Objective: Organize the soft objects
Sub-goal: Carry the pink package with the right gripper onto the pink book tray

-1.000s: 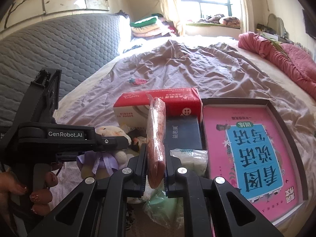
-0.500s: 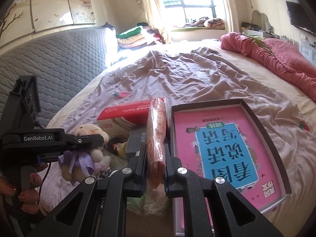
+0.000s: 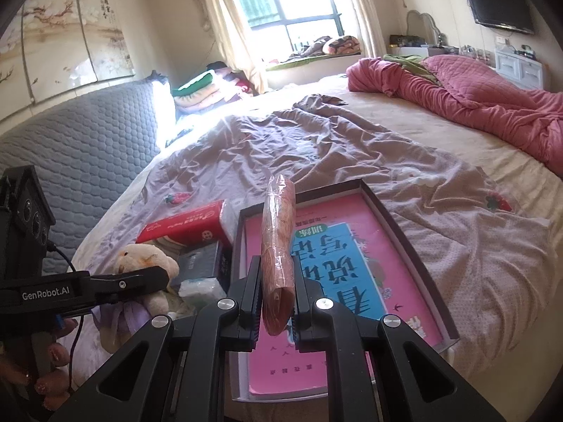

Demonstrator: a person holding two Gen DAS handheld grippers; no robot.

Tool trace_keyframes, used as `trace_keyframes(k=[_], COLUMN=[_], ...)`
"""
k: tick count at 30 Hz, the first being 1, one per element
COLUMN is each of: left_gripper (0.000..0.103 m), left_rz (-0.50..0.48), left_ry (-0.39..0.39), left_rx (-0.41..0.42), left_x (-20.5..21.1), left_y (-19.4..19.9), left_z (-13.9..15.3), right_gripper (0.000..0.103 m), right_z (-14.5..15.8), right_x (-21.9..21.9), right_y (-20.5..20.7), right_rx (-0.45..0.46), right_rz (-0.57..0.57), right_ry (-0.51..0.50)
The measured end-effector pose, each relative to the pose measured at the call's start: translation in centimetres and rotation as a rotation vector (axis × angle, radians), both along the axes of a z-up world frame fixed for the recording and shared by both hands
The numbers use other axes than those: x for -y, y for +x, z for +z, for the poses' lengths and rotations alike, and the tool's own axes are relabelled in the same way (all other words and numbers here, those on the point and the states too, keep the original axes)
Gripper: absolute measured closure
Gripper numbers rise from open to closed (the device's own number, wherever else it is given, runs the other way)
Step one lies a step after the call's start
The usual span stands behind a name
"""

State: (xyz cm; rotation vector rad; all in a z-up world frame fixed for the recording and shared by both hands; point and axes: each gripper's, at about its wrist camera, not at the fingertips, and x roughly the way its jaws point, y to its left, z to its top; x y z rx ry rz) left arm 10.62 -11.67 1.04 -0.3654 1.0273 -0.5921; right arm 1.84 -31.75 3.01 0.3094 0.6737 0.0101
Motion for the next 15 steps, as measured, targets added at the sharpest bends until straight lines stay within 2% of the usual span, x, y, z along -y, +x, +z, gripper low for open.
trace_keyframes(k=[6, 15], left_gripper=[0.068, 0.068], left_rz=[-0.033, -0.066], left_ry=[0.014, 0.073], left_rx=[0.005, -0.009], left_x=[3.5, 7.1], left_y=[0.1, 0.3], left_z=[-0.4, -2.8], right_gripper=[0.090, 0.090], right_z=[-0.8, -3.1], right_x=[3.1, 5.5], right_y=[-0.3, -0.1], right_rx=[-0.023, -0.075], right_rz=[-0.032, -0.039], right_ry=[0.008, 0.032])
